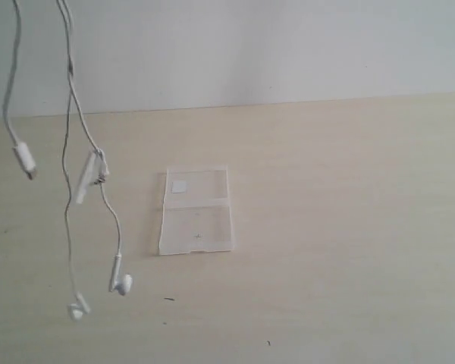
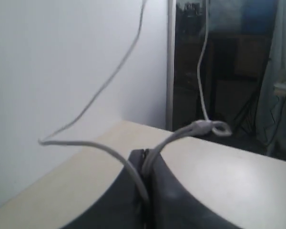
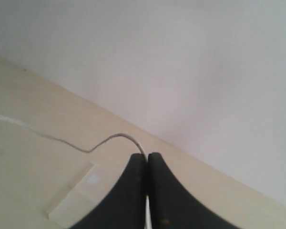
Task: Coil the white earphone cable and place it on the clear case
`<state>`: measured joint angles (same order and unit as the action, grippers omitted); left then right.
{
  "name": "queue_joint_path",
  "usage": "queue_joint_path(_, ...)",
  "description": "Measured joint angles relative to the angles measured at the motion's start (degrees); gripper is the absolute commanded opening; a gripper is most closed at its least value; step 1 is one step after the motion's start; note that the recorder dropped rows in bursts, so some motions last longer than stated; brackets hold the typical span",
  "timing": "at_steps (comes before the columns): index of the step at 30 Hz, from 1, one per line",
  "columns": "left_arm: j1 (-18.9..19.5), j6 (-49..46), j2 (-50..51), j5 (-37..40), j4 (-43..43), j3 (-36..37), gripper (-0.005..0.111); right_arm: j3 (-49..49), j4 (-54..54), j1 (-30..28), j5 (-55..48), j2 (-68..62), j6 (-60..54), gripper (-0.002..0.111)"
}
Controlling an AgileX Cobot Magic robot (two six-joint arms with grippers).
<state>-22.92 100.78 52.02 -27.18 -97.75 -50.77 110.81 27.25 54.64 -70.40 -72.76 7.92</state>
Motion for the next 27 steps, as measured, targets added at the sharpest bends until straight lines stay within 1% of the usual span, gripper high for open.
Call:
queue_joint_path(5,1.3,6.1,-4.0,0.8,-1.8,-1.6,0.000,-11.5,-3.0,0.0,0.0,3.7,1.1,0.000)
queue_joint_path(10,4.6,9.8,-6.2,1.0,-2.0,-1.7,0.000,-18.5,-11.0,0.0,0.0,5.5,1.5,0.000)
queue_joint_path(15,8.2,12.0,-6.4,-1.9,-2.1,-1.7,0.000,-24.6,-17.8,0.0,0.0,5.7,1.5,0.000)
queue_joint_path(21,11.3,13.2,-6.4,-5.5,-2.4,-1.7,0.000,-31.7,-19.1,0.0,0.0,5.8,1.4,0.000)
queue_joint_path(27,12.3,13.4,-6.4,-6.5,-2.4,-1.7,0.000,-38.3,-21.9,0.0,0.5,5.8,0.6,0.000)
